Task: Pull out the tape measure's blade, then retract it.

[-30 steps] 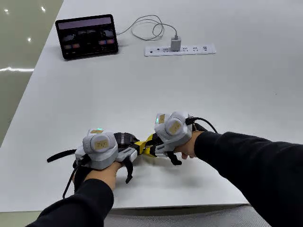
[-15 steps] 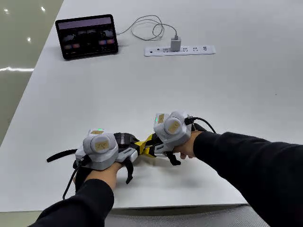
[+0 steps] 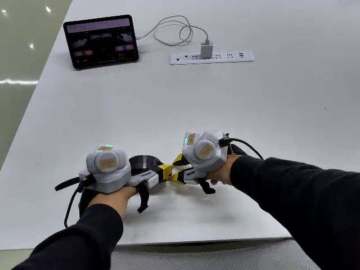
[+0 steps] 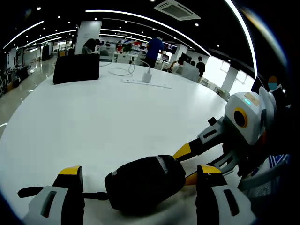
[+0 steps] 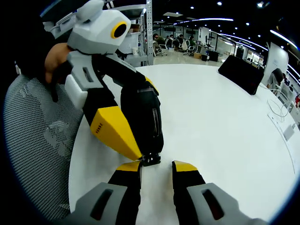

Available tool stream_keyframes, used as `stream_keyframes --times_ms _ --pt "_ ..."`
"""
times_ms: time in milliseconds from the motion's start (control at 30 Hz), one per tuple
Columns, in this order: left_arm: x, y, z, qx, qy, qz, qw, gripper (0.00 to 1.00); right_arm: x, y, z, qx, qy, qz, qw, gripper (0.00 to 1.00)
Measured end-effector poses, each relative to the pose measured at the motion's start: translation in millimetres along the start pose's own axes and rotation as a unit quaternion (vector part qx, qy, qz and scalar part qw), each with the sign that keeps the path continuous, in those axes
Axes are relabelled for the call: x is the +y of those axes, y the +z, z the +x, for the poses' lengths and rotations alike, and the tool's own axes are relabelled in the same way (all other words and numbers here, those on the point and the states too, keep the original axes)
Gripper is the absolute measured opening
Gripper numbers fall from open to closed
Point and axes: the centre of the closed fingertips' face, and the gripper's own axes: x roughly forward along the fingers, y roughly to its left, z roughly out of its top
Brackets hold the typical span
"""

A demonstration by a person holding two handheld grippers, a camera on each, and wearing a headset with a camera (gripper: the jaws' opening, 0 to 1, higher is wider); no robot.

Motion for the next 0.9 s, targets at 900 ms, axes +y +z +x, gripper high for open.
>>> stream_keyframes --times_ms 900 --pt "-21.1 1.4 -31.2 0.012 -0.136 0.102 0.9853 1.00 -5.0 -20.9 -56.4 -0.022 -0.049 0.061 0.9967 0.40"
